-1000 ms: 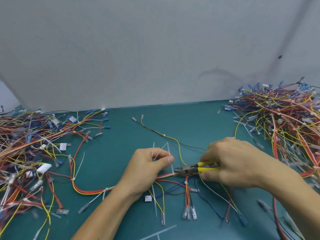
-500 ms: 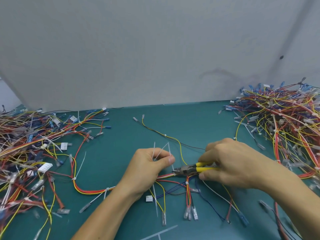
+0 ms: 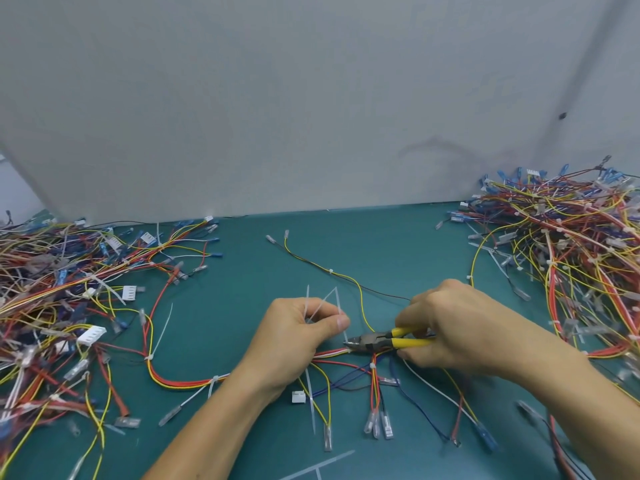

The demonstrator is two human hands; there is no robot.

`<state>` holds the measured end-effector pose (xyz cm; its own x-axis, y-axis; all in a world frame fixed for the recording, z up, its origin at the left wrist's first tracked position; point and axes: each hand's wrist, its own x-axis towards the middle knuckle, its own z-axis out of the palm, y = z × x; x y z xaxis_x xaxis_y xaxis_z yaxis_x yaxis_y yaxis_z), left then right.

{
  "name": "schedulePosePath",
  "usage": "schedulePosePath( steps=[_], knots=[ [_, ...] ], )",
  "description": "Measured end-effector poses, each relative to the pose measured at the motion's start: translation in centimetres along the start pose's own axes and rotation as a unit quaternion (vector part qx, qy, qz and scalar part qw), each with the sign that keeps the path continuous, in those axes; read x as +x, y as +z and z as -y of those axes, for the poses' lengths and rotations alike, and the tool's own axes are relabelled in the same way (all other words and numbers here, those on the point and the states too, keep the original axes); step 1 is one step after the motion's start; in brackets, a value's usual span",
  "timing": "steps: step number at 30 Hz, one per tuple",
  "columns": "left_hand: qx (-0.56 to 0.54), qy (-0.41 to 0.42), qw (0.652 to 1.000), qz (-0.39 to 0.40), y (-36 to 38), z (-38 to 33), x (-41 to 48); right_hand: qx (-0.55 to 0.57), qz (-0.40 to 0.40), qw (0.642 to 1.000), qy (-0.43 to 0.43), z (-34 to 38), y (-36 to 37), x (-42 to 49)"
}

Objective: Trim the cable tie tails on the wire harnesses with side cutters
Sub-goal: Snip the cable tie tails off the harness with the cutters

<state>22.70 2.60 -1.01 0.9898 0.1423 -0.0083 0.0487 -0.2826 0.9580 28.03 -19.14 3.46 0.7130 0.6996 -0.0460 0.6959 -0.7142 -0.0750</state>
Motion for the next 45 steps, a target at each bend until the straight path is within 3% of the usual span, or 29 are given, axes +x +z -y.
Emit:
schedulePosePath(
  steps=[6,13,20,23,25,27,29,36,45],
  knots=[
    [-0.091,-0.032,0.995,-0.015,-0.2,-0.6,-0.2,0.002,-0.005,1.0,0.02,0.0,0.3,0.1],
    [-0.296,-0.071,0.952,-0.016,-3.3,-1.7,-0.2,0.052,-0.041,0.998,0.007,0.6,0.1,0.2],
    [-0.293,-0.117,0.949,0.011,-5.7,-1.4,-0.9,0.044,-0.06,0.997,-0.032,2.0,-0.1,0.0],
    [-0.233,-0.104,0.966,0.039,-6.1,-1.5,-1.6,0.031,-0.061,0.997,-0.037,2.4,-0.2,-0.1],
    [-0.028,-0.031,0.998,0.054,-6.4,-1.5,-2.0,0.029,-0.06,0.997,-0.036,2.4,-0.3,-0.2],
    [0.221,0.048,0.971,0.081,-6.5,-1.1,-2.1,0.029,-0.058,0.997,-0.032,2.4,-0.4,-0.1],
    [0.313,0.067,0.94,0.119,-6.0,-0.9,-2.3,0.024,-0.054,0.998,-0.03,2.4,-0.4,-0.1],
    [0.326,0.066,0.935,0.123,-5.2,-0.5,-2.0,0.018,-0.04,0.999,-0.024,2.3,-0.4,-0.2],
    [0.228,0.02,0.971,0.063,-5.2,0.0,-1.4,0.009,-0.047,0.999,-0.013,3.3,0.7,0.1]
  ],
)
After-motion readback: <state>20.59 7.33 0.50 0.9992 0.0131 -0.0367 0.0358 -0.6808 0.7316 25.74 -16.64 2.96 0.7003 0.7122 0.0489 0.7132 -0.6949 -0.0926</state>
